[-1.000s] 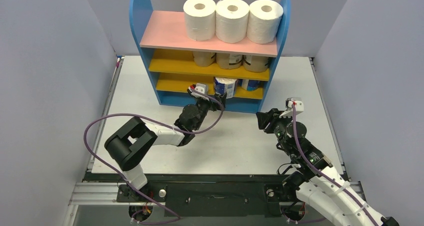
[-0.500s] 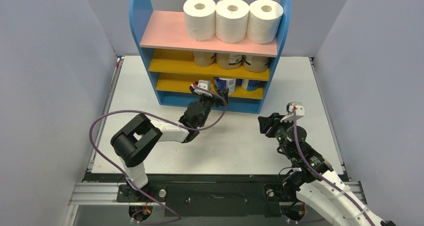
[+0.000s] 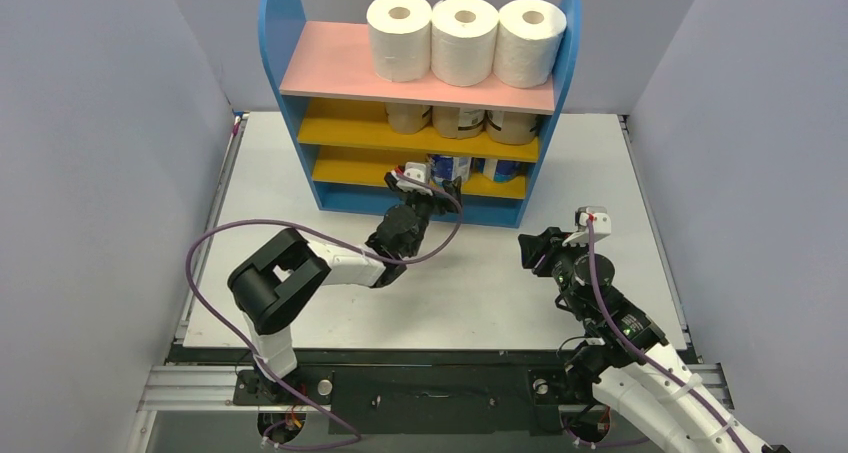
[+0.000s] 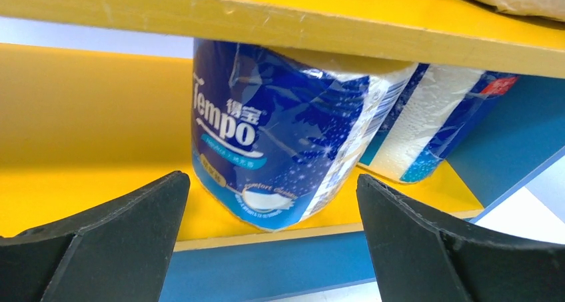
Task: Place and organize the paper towels onto the shelf
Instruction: Place the paper towel on the shelf.
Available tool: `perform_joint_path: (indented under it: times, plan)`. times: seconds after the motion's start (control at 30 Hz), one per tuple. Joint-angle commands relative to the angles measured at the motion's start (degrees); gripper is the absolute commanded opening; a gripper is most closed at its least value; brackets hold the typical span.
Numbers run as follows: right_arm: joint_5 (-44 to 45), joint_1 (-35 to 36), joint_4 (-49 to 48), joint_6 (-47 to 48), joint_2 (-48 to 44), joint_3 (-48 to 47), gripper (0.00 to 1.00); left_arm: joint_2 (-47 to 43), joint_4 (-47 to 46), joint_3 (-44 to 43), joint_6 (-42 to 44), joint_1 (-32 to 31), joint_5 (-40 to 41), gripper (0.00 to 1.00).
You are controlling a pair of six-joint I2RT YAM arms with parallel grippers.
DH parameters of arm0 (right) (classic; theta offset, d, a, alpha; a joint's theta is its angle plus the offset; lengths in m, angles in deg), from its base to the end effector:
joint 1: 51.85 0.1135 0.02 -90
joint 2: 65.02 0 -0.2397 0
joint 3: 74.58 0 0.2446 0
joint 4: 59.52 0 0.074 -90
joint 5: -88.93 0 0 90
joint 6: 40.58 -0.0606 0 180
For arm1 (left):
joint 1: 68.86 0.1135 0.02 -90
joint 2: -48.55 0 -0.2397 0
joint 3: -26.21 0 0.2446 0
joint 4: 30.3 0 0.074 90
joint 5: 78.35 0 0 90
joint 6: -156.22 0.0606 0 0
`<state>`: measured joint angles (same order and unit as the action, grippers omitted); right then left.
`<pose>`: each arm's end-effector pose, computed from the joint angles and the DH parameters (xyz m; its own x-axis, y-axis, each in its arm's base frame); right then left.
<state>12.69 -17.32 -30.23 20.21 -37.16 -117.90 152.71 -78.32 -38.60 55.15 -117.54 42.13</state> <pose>0.1506 0.0861 0.2590 -0.3477 0.3361 -0.8753 -0.2184 0.8788 0.4242 0.2823 -0.2745 0.2099 0.0370 -0.2927 -0.9555 0.3294 0.9063 -0.2649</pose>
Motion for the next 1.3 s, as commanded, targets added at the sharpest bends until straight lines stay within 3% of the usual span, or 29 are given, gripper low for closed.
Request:
perform_joint_path:
  times: [0.0,0.1,0.33,0.6,0.8,1.27]
  plan:
    - [1.4,-0.3,-0.3,0.8,-1.2,-0.1,0.4,-3.6,-6.1,3.8,0.7,0.4,0.8,0.96]
    - [1.1,-0.3,-0.2,0.8,-1.3,0.0,0.4,-5.7,-7.1,6.4,-1.7,2.1,-2.4,0.96]
    - [0.5,-0.1,-0.2,0.9,-1.7,0.3,0.4,-5.8,-9.5,8.9,-8.7,8.7,-19.3,0.96]
    - [0.4,-0.1,0.3,1.3,-2.0,0.5,0.39,-2.7,-10.8,6.9,-11.3,12.3,-27.2,0.96]
    - [0.8,0.0,0.8,1.4,-2.1,0.4,0.39,0.1,-10.9,4.0,-11.9,12.5,-29.7,0.96]
    - [1.7,-0.1,0.7,1.4,-1.9,0.8,0.39,4.8,-10.3,-0.2,-11.7,12.5,-26.0,0.96]
